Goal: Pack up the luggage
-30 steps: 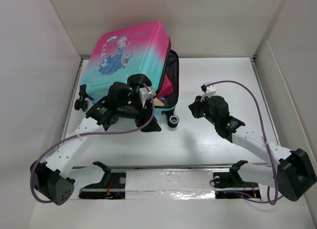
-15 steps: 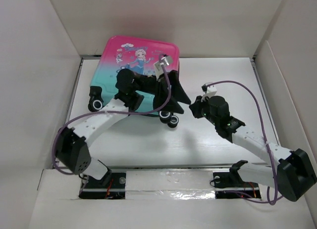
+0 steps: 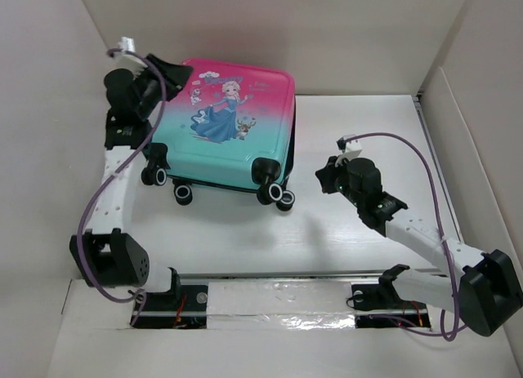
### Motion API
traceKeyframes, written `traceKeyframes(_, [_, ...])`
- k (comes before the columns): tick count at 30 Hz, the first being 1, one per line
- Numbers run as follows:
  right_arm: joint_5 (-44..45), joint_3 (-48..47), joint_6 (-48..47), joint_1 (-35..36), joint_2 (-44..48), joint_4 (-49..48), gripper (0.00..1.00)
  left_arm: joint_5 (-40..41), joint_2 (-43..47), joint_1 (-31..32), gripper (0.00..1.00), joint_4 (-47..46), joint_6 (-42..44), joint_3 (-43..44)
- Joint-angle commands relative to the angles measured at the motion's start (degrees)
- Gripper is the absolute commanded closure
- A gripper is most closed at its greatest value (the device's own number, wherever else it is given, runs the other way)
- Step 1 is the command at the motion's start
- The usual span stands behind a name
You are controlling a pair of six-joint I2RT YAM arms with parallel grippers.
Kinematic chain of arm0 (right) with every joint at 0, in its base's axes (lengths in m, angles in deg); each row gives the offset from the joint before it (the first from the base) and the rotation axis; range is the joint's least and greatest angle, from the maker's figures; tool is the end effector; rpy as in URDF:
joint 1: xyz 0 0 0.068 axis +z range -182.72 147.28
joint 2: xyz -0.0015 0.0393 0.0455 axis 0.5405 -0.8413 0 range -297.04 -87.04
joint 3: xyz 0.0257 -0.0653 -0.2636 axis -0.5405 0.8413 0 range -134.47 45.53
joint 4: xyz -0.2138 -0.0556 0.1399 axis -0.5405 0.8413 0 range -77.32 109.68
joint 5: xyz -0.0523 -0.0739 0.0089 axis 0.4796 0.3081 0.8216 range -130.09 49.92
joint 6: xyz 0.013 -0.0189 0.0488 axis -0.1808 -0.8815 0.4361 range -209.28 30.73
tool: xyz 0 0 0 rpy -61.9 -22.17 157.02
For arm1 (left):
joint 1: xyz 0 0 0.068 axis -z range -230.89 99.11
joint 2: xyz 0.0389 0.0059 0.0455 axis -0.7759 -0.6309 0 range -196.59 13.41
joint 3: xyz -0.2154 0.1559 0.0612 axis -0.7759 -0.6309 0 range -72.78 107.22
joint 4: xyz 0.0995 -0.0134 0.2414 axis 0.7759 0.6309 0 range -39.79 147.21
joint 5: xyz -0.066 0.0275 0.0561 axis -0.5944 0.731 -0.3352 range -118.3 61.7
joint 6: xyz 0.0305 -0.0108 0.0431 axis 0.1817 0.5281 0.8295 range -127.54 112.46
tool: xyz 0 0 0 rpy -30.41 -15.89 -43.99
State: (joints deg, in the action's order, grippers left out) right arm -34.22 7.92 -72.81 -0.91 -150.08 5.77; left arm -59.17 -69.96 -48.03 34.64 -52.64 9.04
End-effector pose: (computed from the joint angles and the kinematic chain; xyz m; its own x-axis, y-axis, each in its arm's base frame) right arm 0.2154 0.1292 0.2630 -0.3842 0.0936 -0.9185 -0.3472 0.9072 0.2377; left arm 0.3360 -0.0350 0.4545 -0.2116 -0.5983 -0.7728 0.5525 0.5791 -0.5996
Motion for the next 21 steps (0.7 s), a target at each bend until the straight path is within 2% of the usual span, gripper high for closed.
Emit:
traceKeyframes(1, [0.46,0.08,-0.21,-0.61,0.47,-2.49,1.00,23.91,9.18,-5.73,0.68,16.63,11.53,-1.04])
traceKeyframes(2, [0.37,-0.01,-0.21,-0.61,0.12,-2.31,1.00,25.06,9.72,-10.02,0.68,16.02,10.92,-2.62])
traceKeyframes(7, [0.63,-0.28,-0.39,-0.61,-0.94,-2.31,1.00,28.15,2.98,-18.75,0.68,17.77,11.62,-5.79])
traceKeyframes(14, [3.89,-2.03,0.05,-2.01,-5.23,-3.10,0.99,30.35,-10.04,-21.13,0.68,21.72,15.04,-0.88])
traceKeyframes(18, [5.38,-9.22,1.11,-3.16,-12.00,-1.78,0.94,30.00,-15.23,-21.13,0.67,23.65,16.98,1.67])
traceKeyframes(21, [5.82,-18.53,1.55,-5.44,-21.21,-0.12,0.88,28.77,-18.05,-20.52,0.67,24.19,16.89,0.45])
